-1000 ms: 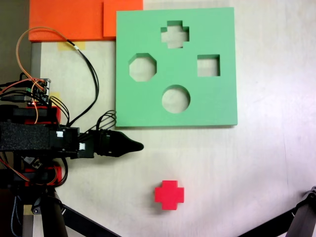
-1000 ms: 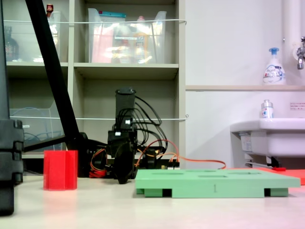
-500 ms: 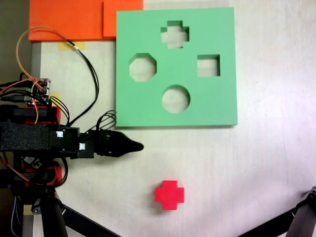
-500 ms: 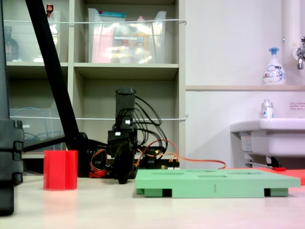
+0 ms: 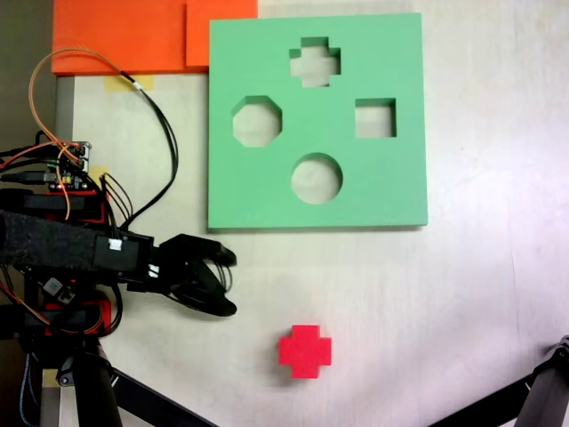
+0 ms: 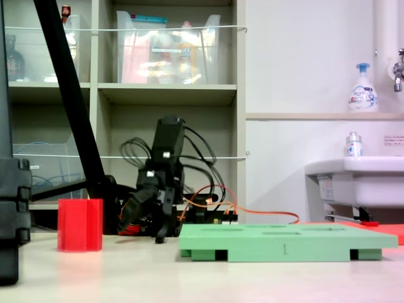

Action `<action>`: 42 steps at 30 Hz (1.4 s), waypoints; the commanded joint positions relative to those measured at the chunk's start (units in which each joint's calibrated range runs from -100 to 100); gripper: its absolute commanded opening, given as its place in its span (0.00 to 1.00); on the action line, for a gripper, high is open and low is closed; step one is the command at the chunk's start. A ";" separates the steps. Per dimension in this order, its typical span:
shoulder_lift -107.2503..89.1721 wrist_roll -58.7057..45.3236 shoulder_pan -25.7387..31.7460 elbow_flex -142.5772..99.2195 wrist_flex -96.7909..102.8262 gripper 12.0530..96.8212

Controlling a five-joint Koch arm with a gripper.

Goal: Put the cross columnar block into the corresponding hole

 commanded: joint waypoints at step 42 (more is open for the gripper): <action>73.75 -0.34 -4.93 94.89 -68.57 0.99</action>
